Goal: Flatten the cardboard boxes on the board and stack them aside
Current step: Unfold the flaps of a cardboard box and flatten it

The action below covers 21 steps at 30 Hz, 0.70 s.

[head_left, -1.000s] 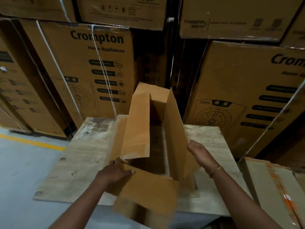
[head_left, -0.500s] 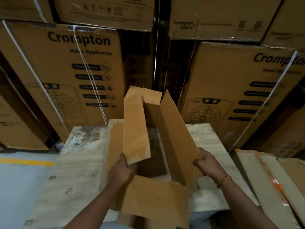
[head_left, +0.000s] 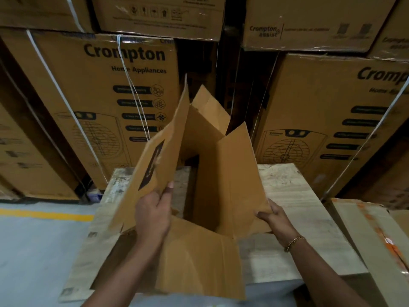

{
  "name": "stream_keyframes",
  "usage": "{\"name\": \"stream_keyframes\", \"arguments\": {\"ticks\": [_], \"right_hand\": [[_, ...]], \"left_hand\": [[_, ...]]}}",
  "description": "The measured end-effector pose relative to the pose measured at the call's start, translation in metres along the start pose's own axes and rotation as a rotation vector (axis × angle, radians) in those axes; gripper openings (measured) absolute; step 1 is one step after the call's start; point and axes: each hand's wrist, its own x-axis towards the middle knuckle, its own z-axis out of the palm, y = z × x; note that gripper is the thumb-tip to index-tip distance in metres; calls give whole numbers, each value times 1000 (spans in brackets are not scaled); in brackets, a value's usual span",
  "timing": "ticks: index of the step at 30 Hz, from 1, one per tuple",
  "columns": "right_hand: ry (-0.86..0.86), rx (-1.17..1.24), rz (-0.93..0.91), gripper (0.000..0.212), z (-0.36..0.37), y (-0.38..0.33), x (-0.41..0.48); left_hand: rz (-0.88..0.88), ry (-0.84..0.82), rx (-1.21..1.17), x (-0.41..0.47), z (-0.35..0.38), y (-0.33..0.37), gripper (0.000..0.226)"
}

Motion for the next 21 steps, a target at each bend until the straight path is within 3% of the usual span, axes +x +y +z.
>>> {"name": "stream_keyframes", "arguments": {"ticks": [3,6,7,9,11,13,15,17,21], "right_hand": [[-42,-249,73,48,11,21,-5],[90,-499,46,57,20,20,-16],[141,-417,21,55,20,11,-24],[90,-18,76,56,14,-11,-40],[-40,269,127,58,0,-30,-56],[-53,249,78,36,-14,-39,-63],[38,52,58,38,-23,-38,-62],[84,-26,84,43,-30,-31,-63],[15,-20,138,38,-47,-20,-70]], "left_hand": [[313,-141,275,-20,9,14,26],[513,-286,617,-39,44,2,36],[559,-320,702,-46,57,-4,41],[645,-388,799,-61,83,-11,48],[651,-505,828,-69,102,-13,55],[633,-711,812,-74,113,-11,65],[616,-840,763,-75,110,-10,77],[599,-830,783,-65,88,-20,93],[436,-728,1114,-31,14,-64,112]]}}
